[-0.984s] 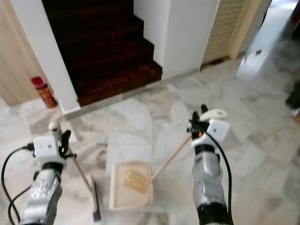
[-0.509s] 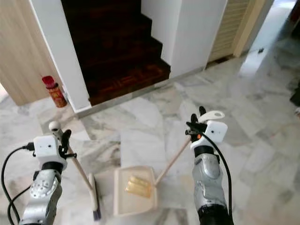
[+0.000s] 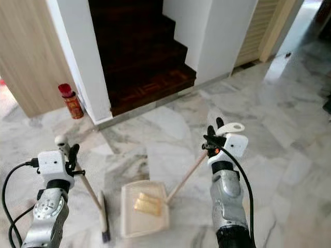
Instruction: Sweep floor
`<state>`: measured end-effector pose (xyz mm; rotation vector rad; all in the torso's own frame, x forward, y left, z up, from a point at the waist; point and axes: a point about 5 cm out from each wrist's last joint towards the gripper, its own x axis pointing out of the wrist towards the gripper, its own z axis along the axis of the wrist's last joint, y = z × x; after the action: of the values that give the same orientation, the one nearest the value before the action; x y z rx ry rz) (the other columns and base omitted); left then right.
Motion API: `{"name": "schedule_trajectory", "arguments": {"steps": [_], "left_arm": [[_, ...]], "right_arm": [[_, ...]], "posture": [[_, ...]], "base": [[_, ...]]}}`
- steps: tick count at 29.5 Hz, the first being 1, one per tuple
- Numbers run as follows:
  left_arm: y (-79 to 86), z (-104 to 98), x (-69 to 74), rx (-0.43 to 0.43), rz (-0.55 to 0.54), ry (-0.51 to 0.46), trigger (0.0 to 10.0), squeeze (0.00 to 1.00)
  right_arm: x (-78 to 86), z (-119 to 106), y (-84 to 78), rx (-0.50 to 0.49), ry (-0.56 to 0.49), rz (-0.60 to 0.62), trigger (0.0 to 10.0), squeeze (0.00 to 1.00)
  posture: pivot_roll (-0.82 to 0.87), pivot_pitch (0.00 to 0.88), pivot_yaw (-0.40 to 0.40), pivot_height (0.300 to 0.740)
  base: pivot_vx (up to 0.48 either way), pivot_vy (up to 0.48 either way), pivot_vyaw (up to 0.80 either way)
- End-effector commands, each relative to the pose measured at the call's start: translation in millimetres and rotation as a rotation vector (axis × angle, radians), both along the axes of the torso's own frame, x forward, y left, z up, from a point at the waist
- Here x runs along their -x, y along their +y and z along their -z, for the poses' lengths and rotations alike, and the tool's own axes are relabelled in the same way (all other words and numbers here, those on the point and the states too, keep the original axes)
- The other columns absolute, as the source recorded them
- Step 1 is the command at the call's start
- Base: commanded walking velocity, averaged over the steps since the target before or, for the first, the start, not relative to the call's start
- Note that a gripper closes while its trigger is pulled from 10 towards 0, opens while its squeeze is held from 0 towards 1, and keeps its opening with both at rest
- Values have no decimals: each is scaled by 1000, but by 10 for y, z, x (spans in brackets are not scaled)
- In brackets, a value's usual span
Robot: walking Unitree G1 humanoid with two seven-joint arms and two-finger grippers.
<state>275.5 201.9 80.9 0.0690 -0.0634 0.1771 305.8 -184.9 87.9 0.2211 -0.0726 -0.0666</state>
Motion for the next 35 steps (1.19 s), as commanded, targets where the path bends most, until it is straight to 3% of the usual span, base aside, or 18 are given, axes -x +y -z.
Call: {"name": "schedule_trajectory", "arguments": {"steps": [1,12,35], "left_arm": [[1,-111,-30,-14,5,-51,10000,0],[13,-118,-38,-17,1,-49,9922,0],[24,-132,-49,-16,-2,-51,9569,0]], "right_arm": [[-48,-137,-12,20,-54,0,10000,0],[-53,-143,10,11,-57,-11,10000,0],[-69,-125,57,-19,-41,-25,10000,0]], "posture": [[9,0,-16,740],[17,0,-17,740],[22,0,-18,740]], "base": [[0,428,0],[0,427,751],[0,428,0]]}}
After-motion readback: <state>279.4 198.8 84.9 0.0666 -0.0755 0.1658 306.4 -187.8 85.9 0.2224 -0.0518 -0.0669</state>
